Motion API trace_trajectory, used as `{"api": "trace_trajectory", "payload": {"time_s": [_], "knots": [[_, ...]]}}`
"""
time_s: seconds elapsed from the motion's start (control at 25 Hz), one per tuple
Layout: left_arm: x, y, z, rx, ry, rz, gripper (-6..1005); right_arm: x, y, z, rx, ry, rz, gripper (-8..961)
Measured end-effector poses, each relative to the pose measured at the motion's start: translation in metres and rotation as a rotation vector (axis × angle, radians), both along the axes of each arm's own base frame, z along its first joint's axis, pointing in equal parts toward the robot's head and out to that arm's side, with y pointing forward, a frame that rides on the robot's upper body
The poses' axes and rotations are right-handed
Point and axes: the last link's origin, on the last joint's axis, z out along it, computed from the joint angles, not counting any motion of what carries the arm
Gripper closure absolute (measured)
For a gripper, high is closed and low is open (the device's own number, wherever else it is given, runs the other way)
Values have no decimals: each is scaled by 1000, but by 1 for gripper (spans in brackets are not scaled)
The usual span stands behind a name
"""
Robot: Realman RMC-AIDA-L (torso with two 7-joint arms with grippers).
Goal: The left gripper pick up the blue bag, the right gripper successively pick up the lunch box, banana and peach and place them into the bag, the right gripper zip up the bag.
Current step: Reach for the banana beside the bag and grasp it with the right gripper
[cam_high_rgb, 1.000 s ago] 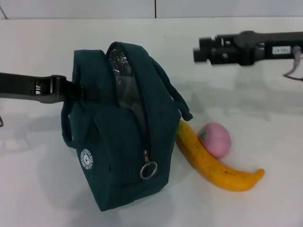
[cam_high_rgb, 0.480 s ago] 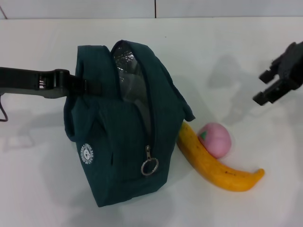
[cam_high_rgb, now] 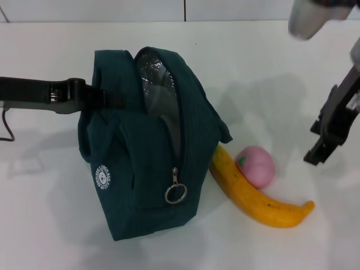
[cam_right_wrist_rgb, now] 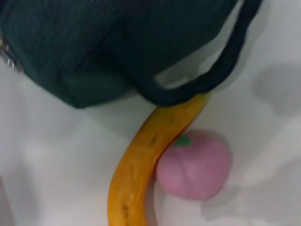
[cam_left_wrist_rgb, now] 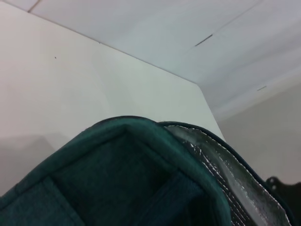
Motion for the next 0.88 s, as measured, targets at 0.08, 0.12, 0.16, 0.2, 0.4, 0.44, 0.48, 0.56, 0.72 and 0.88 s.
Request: {"api": "trace_trajectory", "payload": {"time_s": [0.08,0.12,0.16,0.2,0.4,0.44,0.48,0.56,0.72,0.88], "knots": [[-1,1,-1,1,-3,5,961,2,-3,-8,-18,-25,6,282],[-1,1,-2,0,-5,7,961,2,-5,-12,-27,-32,8,283],[-1,2,-2,-1,-6,7,961,3,-7,-16,-37,-32,8,283],[-1,2,-3,-2,-7,9,961,3,-8,-20,-47,-29,8,283],[-1,1,-4,-6,-11,10,961,2,-14,-35,-98,17,3,284],[-1,1,-4,-6,-11,10,961,2,-15,-37,-106,19,6,285],[-1,1,-4,-7,-12,10,961,2,-17,-42,-121,18,11,285],[-1,1,-4,-7,-12,11,961,3,-20,-49,-142,14,21,285],[0,2,-4,-7,-12,7,961,5,-20,-58,-145,5,45,286],[1,2,-4,-7,-13,6,961,3,-22,-63,-161,44,37,287]]}}
